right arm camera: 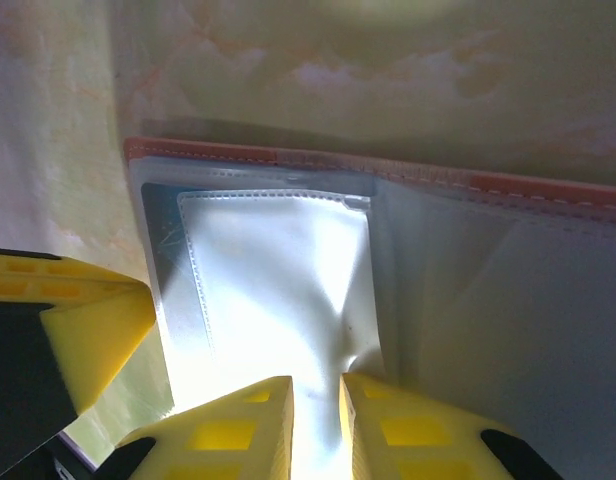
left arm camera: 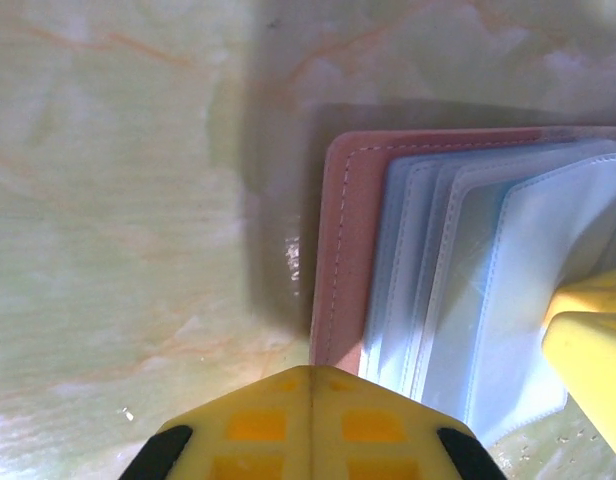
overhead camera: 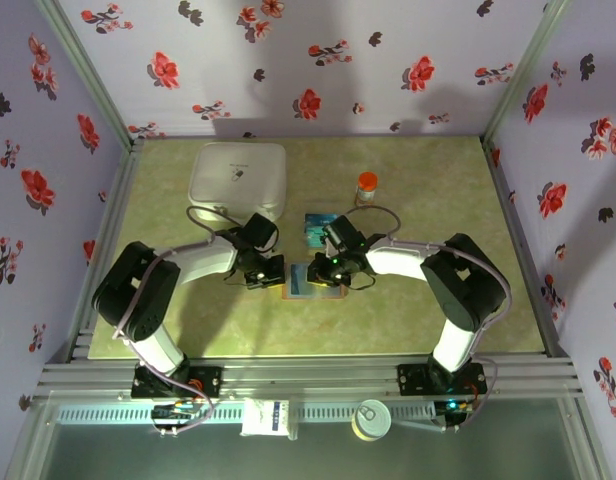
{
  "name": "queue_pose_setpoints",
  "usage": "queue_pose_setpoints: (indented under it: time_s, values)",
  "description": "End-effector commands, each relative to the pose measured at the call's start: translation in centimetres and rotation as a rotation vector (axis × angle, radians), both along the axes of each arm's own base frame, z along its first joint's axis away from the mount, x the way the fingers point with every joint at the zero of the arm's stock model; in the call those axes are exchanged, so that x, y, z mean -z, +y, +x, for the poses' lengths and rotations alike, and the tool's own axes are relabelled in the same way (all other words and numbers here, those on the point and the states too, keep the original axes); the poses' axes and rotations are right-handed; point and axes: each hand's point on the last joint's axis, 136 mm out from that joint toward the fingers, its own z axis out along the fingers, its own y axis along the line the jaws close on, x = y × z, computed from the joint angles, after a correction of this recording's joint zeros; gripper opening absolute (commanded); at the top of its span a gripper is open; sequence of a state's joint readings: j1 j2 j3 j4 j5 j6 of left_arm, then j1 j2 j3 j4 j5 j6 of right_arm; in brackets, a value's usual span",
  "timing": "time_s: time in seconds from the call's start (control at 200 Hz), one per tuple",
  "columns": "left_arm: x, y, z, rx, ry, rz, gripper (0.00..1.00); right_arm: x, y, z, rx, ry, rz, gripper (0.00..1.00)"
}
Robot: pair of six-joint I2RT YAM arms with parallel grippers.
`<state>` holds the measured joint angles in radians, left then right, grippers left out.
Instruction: Take the credit cards out of the card holder
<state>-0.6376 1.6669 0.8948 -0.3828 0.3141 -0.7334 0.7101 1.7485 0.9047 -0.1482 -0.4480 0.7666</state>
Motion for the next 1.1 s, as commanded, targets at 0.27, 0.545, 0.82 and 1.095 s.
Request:
queue_pose_setpoints:
  time_s: [0.27, 0.545, 0.82, 1.095]
  values:
    - [-4.1, -2.0, 1.0, -0.030, -0.043, -0.138, 0.06, -0.1, -0.4, 0.0, 0.006, -0.001, 0.054, 0.21]
    - [-3.7, -3.9, 1.1, -0.030, -0.030, -0.198, 0.24, -0.2, -0.4, 0.1, 0.015, 0.006, 0.095, 0.21]
    - [-2.1, -4.7, 0.9, -0.028, -0.001, -0.201, 0.28, -0.2, -0.3, 0.0, 0.017, 0.015, 0.132, 0.20]
    - [-1.0, -5.4, 0.7, -0.027, 0.019, -0.201, 0.28, -0.2, -0.2, -0.1, 0.018, 0.020, 0.154, 0.20]
